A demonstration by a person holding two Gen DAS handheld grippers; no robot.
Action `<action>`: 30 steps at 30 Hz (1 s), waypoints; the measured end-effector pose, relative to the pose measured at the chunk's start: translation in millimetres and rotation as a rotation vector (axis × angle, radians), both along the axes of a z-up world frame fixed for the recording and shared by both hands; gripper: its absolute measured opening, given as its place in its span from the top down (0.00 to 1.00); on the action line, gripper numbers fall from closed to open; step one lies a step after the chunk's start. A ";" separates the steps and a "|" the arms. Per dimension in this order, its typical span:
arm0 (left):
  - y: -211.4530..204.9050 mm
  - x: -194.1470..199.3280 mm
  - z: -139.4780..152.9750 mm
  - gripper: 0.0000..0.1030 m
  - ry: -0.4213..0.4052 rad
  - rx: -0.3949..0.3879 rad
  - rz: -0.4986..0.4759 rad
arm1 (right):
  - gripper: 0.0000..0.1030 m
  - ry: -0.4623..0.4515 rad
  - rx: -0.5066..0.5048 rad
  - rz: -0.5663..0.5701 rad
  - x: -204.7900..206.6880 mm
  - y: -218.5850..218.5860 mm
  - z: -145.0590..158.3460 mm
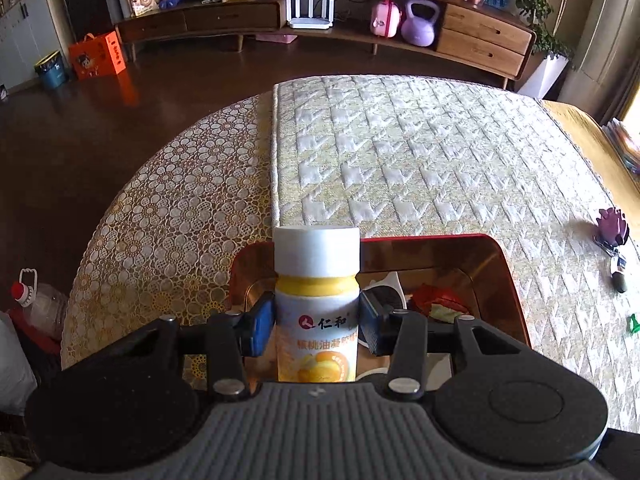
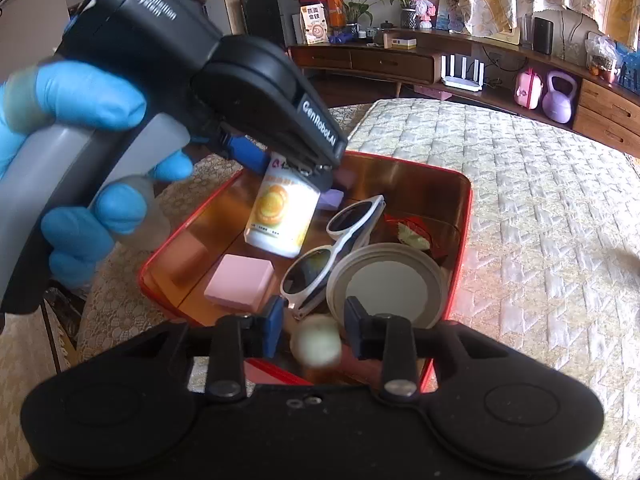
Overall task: Organize rigid objects
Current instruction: 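Carry the white bottle and beige ball over the red tin with both grippers, then lower the bottle into the tin and open the left gripper while the right releases the ball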
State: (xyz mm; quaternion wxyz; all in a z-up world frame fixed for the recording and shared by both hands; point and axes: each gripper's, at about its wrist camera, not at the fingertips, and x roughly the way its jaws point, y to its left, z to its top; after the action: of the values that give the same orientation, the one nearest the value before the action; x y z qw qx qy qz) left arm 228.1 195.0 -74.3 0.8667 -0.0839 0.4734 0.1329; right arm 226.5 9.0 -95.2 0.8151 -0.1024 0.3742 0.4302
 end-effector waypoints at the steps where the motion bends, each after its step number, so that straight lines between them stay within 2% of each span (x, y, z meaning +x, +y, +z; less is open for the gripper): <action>1: -0.6 -1.3 -0.6 0.57 0.002 -0.001 -0.007 | 0.64 0.000 0.007 -0.004 -0.1 -0.8 0.7; 3: -1.3 -2.5 -1.2 0.57 0.004 0.002 -0.013 | 0.59 -0.001 0.022 -0.011 -0.7 -3.0 2.1; 7: -4.0 -2.9 -1.9 0.57 0.003 0.010 -0.010 | 0.56 -0.011 0.049 -0.018 -4.7 -11.0 7.2; 13: -2.1 -5.7 -1.6 0.56 -0.008 -0.042 0.027 | 0.48 -0.035 0.094 -0.036 -11.2 -28.8 20.6; 15: -2.6 -7.7 0.1 0.53 -0.015 -0.054 0.035 | 0.47 -0.032 0.107 -0.050 -11.2 -35.0 23.7; 17: -3.7 -10.5 2.4 0.44 -0.027 -0.065 0.041 | 0.47 -0.032 0.116 -0.065 -12.1 -41.4 26.3; 28: -35.0 -30.3 25.0 0.43 -0.069 -0.080 0.006 | 0.40 -0.037 0.161 -0.135 -16.1 -85.6 45.4; 30: -45.0 -34.4 29.3 0.39 -0.079 -0.077 -0.008 | 0.39 -0.040 0.170 -0.146 -16.9 -94.9 49.4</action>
State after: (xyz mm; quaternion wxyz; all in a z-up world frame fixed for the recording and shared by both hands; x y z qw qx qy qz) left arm 193.7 150.0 -45.0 0.8814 -0.1204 0.4439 0.1074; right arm 209.5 -85.9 -45.8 0.8573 -0.0143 0.3264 0.3979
